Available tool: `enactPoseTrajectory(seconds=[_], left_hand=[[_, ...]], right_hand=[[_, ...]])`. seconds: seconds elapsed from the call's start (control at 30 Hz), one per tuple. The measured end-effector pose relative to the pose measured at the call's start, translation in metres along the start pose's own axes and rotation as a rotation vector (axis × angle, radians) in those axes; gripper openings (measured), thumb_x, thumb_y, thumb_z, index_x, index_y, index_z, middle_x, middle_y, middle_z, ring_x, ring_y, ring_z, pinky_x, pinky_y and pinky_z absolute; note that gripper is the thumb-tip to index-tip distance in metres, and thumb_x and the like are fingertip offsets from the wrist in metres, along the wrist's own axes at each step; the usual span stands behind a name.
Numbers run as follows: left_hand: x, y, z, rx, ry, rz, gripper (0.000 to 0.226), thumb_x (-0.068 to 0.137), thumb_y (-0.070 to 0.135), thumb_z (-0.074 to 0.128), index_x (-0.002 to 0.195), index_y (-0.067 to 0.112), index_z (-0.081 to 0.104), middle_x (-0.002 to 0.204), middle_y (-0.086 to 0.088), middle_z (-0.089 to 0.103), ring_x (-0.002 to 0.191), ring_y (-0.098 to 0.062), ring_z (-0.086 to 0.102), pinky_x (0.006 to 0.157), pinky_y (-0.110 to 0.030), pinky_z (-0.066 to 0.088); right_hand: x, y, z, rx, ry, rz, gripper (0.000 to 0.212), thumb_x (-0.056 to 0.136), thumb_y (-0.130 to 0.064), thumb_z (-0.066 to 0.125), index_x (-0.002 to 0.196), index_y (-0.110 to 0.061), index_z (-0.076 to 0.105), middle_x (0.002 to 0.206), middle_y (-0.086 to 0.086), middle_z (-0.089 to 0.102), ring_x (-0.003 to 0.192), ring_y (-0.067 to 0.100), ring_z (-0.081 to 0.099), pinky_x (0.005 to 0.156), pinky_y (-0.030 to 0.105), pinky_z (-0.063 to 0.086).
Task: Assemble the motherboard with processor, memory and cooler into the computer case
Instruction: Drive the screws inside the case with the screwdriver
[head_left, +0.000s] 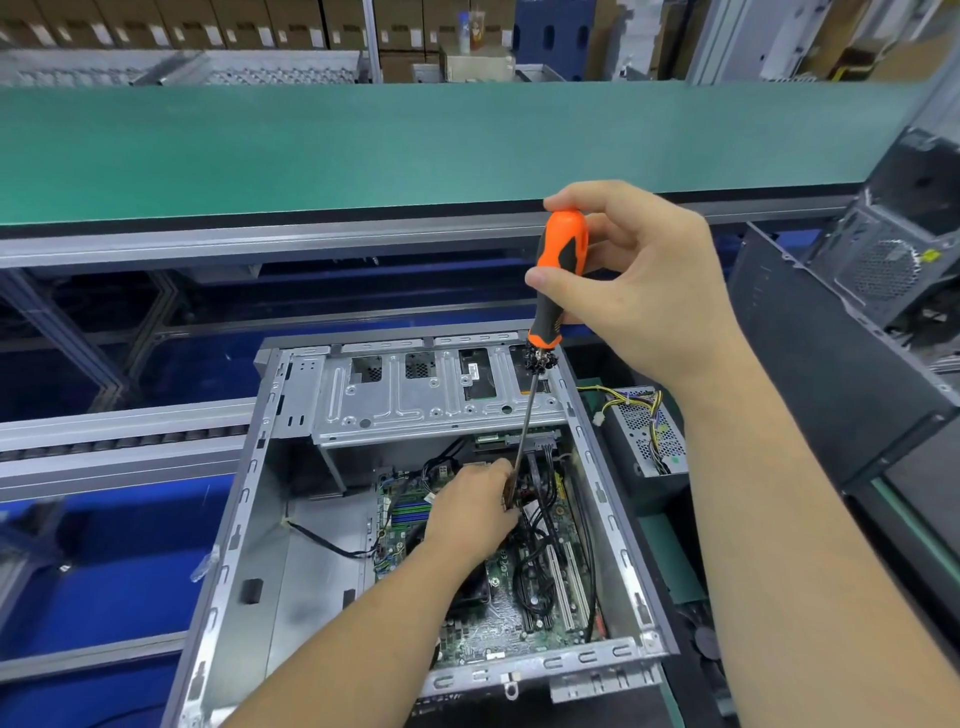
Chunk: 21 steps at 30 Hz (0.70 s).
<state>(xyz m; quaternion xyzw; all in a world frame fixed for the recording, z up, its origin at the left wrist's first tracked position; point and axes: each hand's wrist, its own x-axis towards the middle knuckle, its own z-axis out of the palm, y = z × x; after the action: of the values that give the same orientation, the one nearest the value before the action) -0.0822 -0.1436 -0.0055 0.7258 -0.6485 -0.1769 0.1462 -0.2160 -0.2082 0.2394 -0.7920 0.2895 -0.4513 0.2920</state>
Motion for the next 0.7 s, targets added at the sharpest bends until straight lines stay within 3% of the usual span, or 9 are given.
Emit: enactPoseTrajectory(seconds=[0.07,0.17,0.23,0.33,0.43,0.53,0.63,0.7], left_hand=[[-0.001,0.000,-0.003,0.050,0.000,0.004,0.031,0.087,0.039,0.069,0.107,0.017,0.059,0.110,0.001,0.064,0.108,-0.022,0.056,0.088,-0.037,0.049],[-0.007,-0.006,-0.005,0.211,-0.091,-0.055,0.036,0.092,0.050,0.056,0.084,0.016,0.064,0.084,0.001,0.060,0.091,-0.023,0.052,0.093,-0.039,0.044],[-0.014,-0.012,-0.005,0.288,-0.210,-0.041,0.042,0.096,0.048,0.046,0.078,0.015,0.065,0.074,0.000,0.058,0.088,-0.025,0.051,0.100,-0.042,0.039],[-0.021,-0.018,-0.009,0.273,-0.316,0.037,0.036,0.097,0.042,0.042,0.102,0.020,0.070,0.093,-0.004,0.067,0.103,-0.028,0.054,0.112,-0.045,0.028],[-0.021,-0.017,-0.012,0.221,-0.333,0.072,0.040,0.098,0.042,0.041,0.128,0.031,0.064,0.116,-0.002,0.069,0.117,-0.027,0.053,0.115,-0.046,0.023],[-0.022,-0.015,-0.012,0.207,-0.330,0.083,0.042,0.096,0.044,0.043,0.132,0.031,0.060,0.115,0.000,0.070,0.116,-0.025,0.055,0.115,-0.047,0.023],[-0.022,-0.015,-0.012,0.197,-0.294,0.079,0.037,0.094,0.044,0.046,0.120,0.024,0.063,0.102,0.001,0.070,0.107,-0.023,0.058,0.114,-0.048,0.026],[-0.022,-0.014,-0.011,0.163,-0.300,0.085,0.044,0.095,0.044,0.045,0.132,0.024,0.058,0.110,0.000,0.070,0.114,-0.023,0.057,0.116,-0.047,0.024]], right_hand=[[-0.001,0.000,0.001,0.000,-0.004,0.000,0.040,0.080,-0.012,0.083,0.116,-0.017,0.066,0.087,0.003,0.068,0.080,0.024,0.069,0.076,0.042,0.061],[-0.001,0.002,0.001,0.001,-0.003,-0.003,0.040,0.080,-0.012,0.083,0.115,-0.019,0.065,0.088,0.002,0.067,0.079,0.023,0.069,0.075,0.042,0.061],[-0.002,0.003,0.001,0.001,-0.003,0.003,0.040,0.081,-0.012,0.082,0.116,-0.019,0.065,0.088,0.004,0.068,0.079,0.024,0.069,0.075,0.042,0.061],[-0.003,0.006,0.001,0.002,0.001,0.008,0.040,0.080,-0.013,0.083,0.115,-0.021,0.065,0.088,0.004,0.068,0.079,0.025,0.069,0.074,0.042,0.062],[-0.004,0.008,0.002,0.009,0.007,0.011,0.040,0.080,-0.012,0.083,0.113,-0.024,0.064,0.087,0.002,0.068,0.078,0.023,0.069,0.072,0.041,0.062],[-0.004,0.010,0.004,0.009,0.010,0.015,0.040,0.079,-0.012,0.083,0.112,-0.025,0.064,0.088,0.002,0.069,0.078,0.024,0.069,0.072,0.041,0.062],[-0.004,0.013,0.004,0.002,0.017,0.015,0.040,0.079,-0.013,0.083,0.113,-0.024,0.065,0.088,0.003,0.069,0.078,0.024,0.070,0.073,0.041,0.062],[-0.004,0.015,0.004,-0.012,0.021,0.015,0.040,0.079,-0.014,0.083,0.114,-0.023,0.066,0.088,0.002,0.069,0.078,0.023,0.070,0.072,0.041,0.062]])
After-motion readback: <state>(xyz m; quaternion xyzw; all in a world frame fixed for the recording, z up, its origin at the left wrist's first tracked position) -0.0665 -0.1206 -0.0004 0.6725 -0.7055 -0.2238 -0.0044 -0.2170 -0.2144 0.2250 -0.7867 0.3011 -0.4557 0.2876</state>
